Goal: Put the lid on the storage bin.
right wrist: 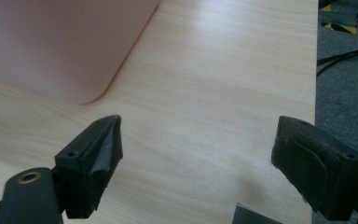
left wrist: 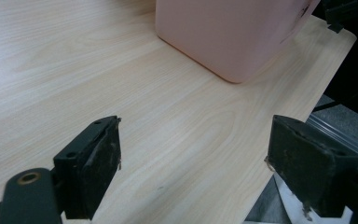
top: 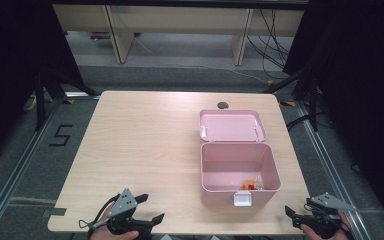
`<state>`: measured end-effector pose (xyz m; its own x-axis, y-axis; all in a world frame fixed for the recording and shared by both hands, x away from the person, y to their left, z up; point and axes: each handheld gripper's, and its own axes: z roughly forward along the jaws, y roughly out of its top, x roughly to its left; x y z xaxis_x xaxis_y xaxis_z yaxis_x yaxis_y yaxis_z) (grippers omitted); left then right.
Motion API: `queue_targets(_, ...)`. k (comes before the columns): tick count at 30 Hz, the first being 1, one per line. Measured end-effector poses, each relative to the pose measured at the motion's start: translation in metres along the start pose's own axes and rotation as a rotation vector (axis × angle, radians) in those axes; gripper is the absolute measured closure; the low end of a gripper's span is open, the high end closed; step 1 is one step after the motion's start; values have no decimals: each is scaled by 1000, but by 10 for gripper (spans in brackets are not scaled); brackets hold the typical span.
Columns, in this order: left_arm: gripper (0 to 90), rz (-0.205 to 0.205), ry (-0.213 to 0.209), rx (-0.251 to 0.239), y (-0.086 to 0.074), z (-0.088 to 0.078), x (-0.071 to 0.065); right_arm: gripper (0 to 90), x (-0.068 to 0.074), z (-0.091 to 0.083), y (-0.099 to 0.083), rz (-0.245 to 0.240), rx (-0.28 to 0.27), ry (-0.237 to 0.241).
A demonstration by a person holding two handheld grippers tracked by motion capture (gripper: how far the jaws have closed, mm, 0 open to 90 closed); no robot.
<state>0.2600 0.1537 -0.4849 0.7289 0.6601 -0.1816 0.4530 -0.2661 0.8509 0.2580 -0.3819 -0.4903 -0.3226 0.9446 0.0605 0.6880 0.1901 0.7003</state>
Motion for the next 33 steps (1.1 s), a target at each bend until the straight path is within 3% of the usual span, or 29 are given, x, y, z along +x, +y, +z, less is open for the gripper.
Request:
queue_targets(2, 164, 2, -9, 4, 3, 1, -1, 164, -2, 0, 0, -12, -10, -26)
queue_targets(6, 164, -1, -13, -4, 12, 3, -5, 164, -3, 0, 0, -11, -9, -20)
queue_targets(9, 164, -9, -27, -34, 22, 5, -8, 167, 0, 2, 0, 20, -5, -8)
queue_targets(14, 180, 7, -53, -58, 39, 11, -12, 169, 0, 2, 0, 25, -5, -4)
queue_targets(17, 191, 22, -44, -55, 46, 14, -12, 170, -1, 3, 0, 18, -2, -12)
queue_targets(23, 201, 39, -58, -83, 70, 35, -18, 175, -4, 4, 0, -6, 1, 6)
queue_targets(27, 219, 35, -54, -114, 88, 51, -16, 179, -3, 4, -1, 7, 7, 20)
queue_targets(29, 230, 34, -45, -103, 95, 58, -15, 179, -4, 4, -1, -14, 1, -2)
queue_targets(31, 239, 34, -40, -102, 98, 61, -14, 180, -4, 5, -1, 2, -2, 20)
queue_targets(33, 259, 29, -43, -109, 107, 69, -12, 180, -5, 4, -1, -16, -3, -2)
